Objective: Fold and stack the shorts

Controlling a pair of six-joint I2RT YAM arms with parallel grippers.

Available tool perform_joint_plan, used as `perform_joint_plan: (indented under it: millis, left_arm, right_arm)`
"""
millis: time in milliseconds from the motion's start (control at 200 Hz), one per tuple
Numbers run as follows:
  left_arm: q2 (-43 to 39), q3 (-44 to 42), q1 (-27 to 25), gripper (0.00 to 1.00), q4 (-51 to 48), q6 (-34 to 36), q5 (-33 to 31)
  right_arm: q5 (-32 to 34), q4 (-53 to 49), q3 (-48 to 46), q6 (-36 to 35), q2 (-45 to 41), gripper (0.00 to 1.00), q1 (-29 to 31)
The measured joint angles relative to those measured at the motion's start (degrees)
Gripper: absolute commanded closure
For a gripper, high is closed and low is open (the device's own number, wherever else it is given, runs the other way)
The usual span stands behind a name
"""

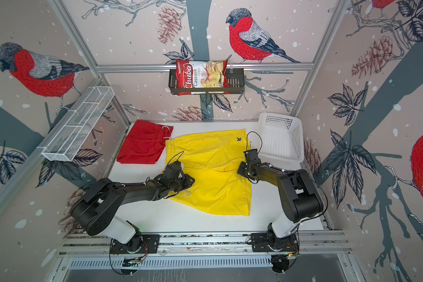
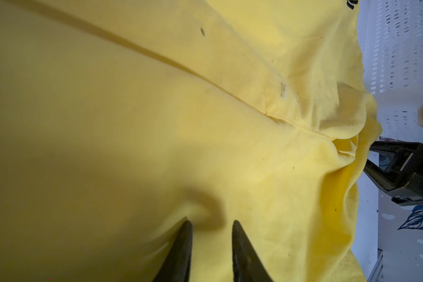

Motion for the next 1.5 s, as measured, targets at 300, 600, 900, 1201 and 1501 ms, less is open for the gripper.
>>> perform_joint_plan:
  millis: [300,600,900,1201,1501]
  left_arm:
    - [1.84,-0.13,0.00,0.71,2.75,0.00,0.90]
    - [2.82,-0.13,0.00,0.71,4.76,-0.02,1.51]
    - [2.71,-0.37,0.00,0.71,4.94,-0.02,1.49]
    - [3.15,-0.48,0.00,0.72,5.68,-0.02,1.57]
    - [3.63,-0.52,0.00,0.72,6.71,-0.04,1.84]
  right_arm:
    - [4.66,-11.89,1.09,-3.45,-8.87,1.00,-3.89]
    - [2.93,-13.60,-1.68,-6.01,-10.95,0.68,-7.06]
    - [-6.16,-2.34,-0.35,-6.58,-6.45,0.60,-11.76]
    - [-14.75,7.69,-0.48,-6.12,-1.95,0.70,-14.29]
    - [-16.63,9.31,-1.11,-5.75,-2.12,1.00,-14.32]
